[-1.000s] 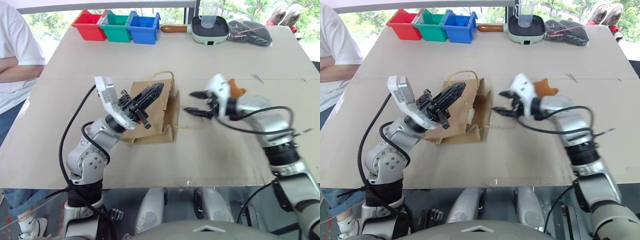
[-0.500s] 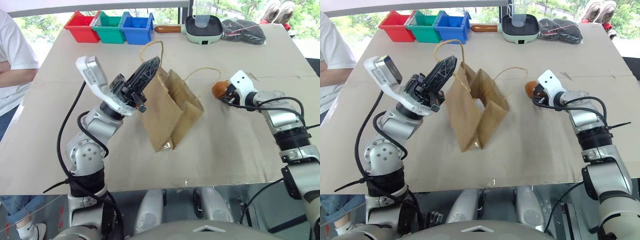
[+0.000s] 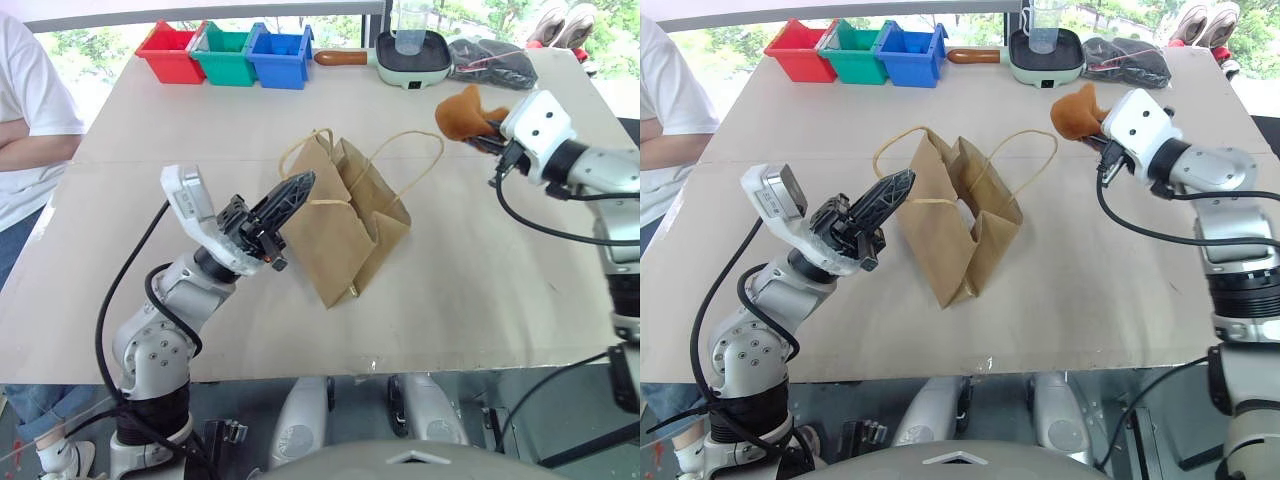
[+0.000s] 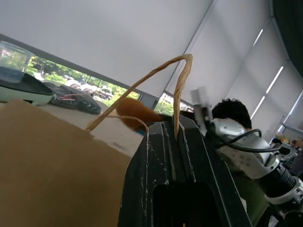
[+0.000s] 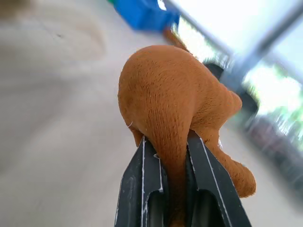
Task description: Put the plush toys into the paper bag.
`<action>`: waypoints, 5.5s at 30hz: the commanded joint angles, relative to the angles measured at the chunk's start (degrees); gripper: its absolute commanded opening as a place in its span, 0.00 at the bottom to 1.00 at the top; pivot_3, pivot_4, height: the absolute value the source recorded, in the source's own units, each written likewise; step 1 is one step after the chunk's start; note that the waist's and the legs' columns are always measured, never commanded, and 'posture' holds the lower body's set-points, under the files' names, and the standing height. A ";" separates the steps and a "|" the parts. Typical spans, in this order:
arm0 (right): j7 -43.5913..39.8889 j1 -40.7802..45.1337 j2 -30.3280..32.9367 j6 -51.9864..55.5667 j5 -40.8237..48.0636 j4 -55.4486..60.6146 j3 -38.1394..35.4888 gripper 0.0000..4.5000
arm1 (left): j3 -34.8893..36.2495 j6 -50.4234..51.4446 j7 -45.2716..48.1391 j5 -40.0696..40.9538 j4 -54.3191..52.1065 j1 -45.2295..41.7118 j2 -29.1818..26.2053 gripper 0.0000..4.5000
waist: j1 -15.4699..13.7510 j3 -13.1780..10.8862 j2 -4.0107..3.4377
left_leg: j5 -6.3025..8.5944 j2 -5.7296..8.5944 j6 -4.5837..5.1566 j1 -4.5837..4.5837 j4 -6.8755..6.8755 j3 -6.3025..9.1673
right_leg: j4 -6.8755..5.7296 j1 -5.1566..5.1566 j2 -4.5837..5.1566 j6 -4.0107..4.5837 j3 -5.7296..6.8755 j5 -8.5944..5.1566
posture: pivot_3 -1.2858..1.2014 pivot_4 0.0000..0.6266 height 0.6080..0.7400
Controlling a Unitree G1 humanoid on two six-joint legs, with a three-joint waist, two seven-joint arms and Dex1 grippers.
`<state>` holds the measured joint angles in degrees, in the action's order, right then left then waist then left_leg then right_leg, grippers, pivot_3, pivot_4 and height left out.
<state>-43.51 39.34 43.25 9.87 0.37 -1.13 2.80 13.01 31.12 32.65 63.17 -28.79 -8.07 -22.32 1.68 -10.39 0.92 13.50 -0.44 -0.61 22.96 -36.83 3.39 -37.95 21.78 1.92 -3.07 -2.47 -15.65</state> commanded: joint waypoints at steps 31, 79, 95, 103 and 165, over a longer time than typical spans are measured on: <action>-24.98 12.93 -0.45 0.23 11.95 2.67 6.94 0.85 | 1.80 -4.72 -0.45 -0.83 -4.90 4.17 0.04 0.00 | -1.05 -0.04 0.00 | 0.00 -0.12 -0.01 -0.01 -0.01 0.19 | 0.04 -0.05 0.18 0.03 0.08 0.00 | 0.52 0.24 1.00; 8.33 -3.00 -15.81 55.14 51.90 8.99 -14.98 0.72 | 0.48 -7.54 -1.81 -3.57 -6.27 3.85 -0.61 0.00 | 0.09 -0.04 -0.03 | 0.01 -0.08 0.03 0.01 0.00 -0.27 | 0.03 0.02 -0.18 0.01 -0.10 -0.01 | 0.52 0.24 1.00; 3.27 4.67 -23.43 48.48 67.18 13.96 -18.55 0.02 | 1.01 -8.58 5.45 -11.02 13.38 -14.30 -7.54 0.00 | -0.52 -0.07 -0.07 | 0.01 -0.06 0.02 0.09 -0.01 0.00 | -0.02 0.03 -0.22 0.01 0.16 -0.01 | 0.52 0.24 1.00; 13.69 2.57 -19.64 46.58 65.80 28.60 -14.39 0.02 | -10.53 -18.58 25.01 -30.08 49.11 -40.45 -9.38 0.00 | -0.93 -0.04 -0.04 | 0.01 0.01 0.02 0.42 -0.01 -0.02 | 0.04 0.33 -0.17 0.00 0.17 -0.01 | 0.52 0.24 1.00; 18.06 -35.39 18.46 47.63 80.55 38.33 -36.94 0.79 | -7.25 5.51 26.74 -19.61 18.02 -15.14 -8.14 1.00 | -0.96 -0.02 0.05 | 0.00 -0.07 0.07 0.89 -0.50 -0.08 | -0.26 0.70 -0.14 -0.03 0.11 0.01 | 0.52 0.24 1.00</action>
<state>-23.94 4.76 60.94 58.29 81.54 36.46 -31.00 5.91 37.40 58.58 42.93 -8.72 -23.03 -30.08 0.73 -10.42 0.97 13.51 -0.51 -0.54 23.84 -37.35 3.29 -38.21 22.48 1.79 -3.11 -2.38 -15.64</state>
